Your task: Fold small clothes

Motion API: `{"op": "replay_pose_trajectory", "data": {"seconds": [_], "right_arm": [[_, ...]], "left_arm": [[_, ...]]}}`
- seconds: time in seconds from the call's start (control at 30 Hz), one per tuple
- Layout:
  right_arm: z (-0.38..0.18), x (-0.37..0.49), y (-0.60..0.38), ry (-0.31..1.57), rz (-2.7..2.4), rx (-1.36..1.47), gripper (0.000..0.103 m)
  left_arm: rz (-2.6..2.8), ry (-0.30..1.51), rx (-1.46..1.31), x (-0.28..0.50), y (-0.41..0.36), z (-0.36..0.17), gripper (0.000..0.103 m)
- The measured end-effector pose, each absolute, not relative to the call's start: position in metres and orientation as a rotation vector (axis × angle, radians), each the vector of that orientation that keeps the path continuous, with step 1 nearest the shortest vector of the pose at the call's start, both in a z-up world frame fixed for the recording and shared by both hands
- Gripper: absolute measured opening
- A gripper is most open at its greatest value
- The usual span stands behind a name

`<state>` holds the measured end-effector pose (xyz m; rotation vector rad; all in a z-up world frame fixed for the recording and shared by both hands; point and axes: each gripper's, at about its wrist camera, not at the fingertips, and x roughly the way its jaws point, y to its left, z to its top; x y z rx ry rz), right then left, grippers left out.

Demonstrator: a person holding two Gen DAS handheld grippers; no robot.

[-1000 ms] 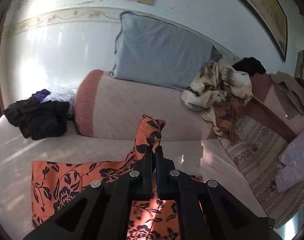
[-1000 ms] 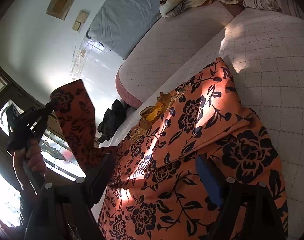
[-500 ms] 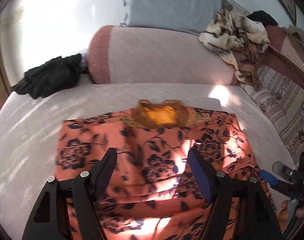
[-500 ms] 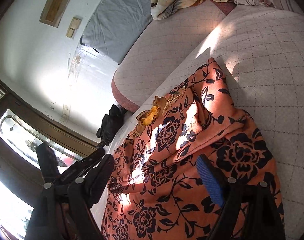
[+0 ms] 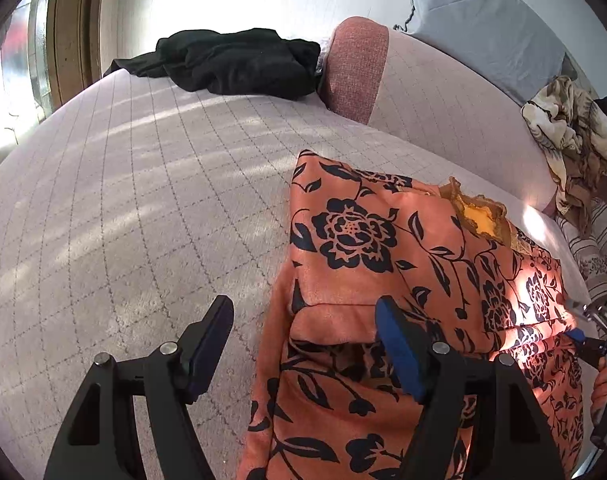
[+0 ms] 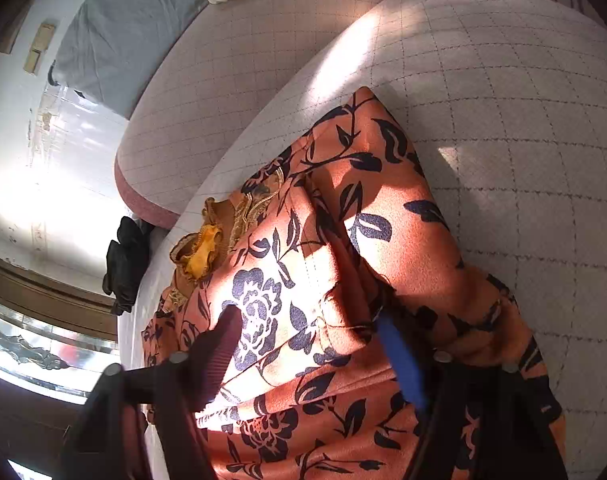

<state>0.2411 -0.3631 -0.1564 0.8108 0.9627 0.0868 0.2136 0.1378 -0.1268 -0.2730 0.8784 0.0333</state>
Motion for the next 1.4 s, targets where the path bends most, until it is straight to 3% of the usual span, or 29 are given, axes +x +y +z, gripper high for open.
{"op": "replay_pose_trajectory", "data": {"seconds": [0.03, 0.27, 0.4, 0.47, 0.53, 0.73, 0.83, 0.93, 1.0, 1.1, 1.2, 1.27, 1.3, 1.33, 1.37, 1.4], "right_arm": [[-0.158, 0.247, -0.36, 0.991, 0.096, 0.79, 0.006], [-0.109, 0.228, -0.329, 0.855, 0.026, 0.474, 0.006], [-0.159, 0.231, -0.339, 1.005, 0.028, 0.515, 0.011], [-0.149, 0.222, -0.345, 0.96, 0.027, 0.526, 0.027], [-0.133, 0.212, -0.351, 0.909, 0.011, 0.521, 0.071], [-0.091, 0.214, -0.352, 0.769, 0.078, 0.532, 0.072], [-0.102, 0.249, -0.33, 0.833, 0.272, 0.583, 0.072], [-0.14, 0.286, -0.332, 0.944, 0.268, 0.624, 0.072], [-0.159, 0.296, -0.353, 0.945, 0.234, 0.75, 0.066], [-0.139, 0.297, -0.355, 0.874, 0.223, 0.756, 0.07], [-0.142, 0.317, -0.342, 0.917, 0.309, 0.739, 0.071], [-0.162, 0.329, -0.352, 0.963, 0.247, 0.722, 0.063], [-0.166, 0.327, -0.362, 0.943, 0.22, 0.792, 0.051], [-0.16, 0.32, -0.369, 0.917, 0.195, 0.823, 0.051], [-0.15, 0.314, -0.366, 0.887, 0.163, 0.788, 0.053], [-0.14, 0.307, -0.361, 0.861, 0.156, 0.748, 0.063]], "left_arm": [[0.037, 0.893, -0.284, 0.215, 0.141, -0.131, 0.074], [0.078, 0.899, -0.311, 0.213, 0.157, -0.14, 0.074], [0.094, 0.908, -0.261, 0.213, 0.152, -0.136, 0.074], [0.101, 0.886, -0.263, 0.21, 0.152, -0.129, 0.074], [0.085, 0.85, -0.26, 0.209, 0.147, -0.116, 0.074], [0.036, 0.854, -0.173, 0.231, 0.122, -0.11, 0.074], [0.045, 0.971, -0.163, 0.248, 0.12, -0.137, 0.074], [0.054, 0.952, -0.145, 0.246, 0.119, -0.141, 0.076], [0.053, 0.949, -0.142, 0.245, 0.12, -0.142, 0.076], [0.059, 0.938, -0.126, 0.245, 0.119, -0.144, 0.08], [0.062, 0.933, -0.124, 0.245, 0.119, -0.144, 0.08], [0.059, 0.935, -0.127, 0.246, 0.119, -0.144, 0.08], [0.059, 0.934, -0.13, 0.246, 0.119, -0.144, 0.08], [0.058, 0.934, -0.134, 0.246, 0.12, -0.144, 0.081], [0.058, 0.935, -0.138, 0.246, 0.12, -0.144, 0.081], [0.06, 0.934, -0.14, 0.246, 0.12, -0.144, 0.081]]}}
